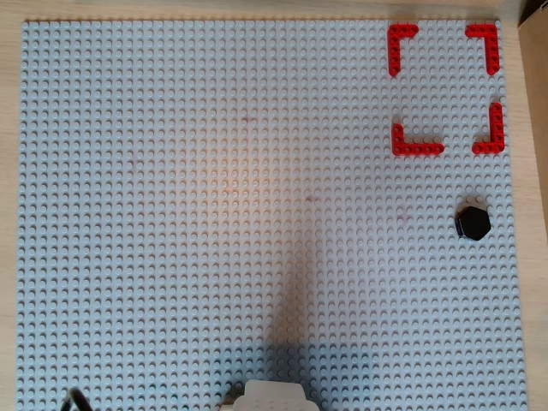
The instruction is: Grab the Lego and store it in red box
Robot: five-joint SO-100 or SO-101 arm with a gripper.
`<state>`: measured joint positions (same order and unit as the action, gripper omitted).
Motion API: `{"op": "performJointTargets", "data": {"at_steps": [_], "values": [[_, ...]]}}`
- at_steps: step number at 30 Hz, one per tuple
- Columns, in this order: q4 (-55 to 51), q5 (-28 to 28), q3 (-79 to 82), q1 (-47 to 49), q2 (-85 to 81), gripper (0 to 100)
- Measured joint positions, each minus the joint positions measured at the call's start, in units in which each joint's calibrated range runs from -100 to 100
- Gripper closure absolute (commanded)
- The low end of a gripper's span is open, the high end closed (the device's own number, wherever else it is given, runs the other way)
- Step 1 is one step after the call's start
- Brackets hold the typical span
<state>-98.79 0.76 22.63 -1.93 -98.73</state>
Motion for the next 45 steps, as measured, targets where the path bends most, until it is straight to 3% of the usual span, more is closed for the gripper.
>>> {"op": "performJointTargets", "data": {"at_steps": [45], "values": [[0.0,-0.1,0.98,0.07,0.0,99]]}}
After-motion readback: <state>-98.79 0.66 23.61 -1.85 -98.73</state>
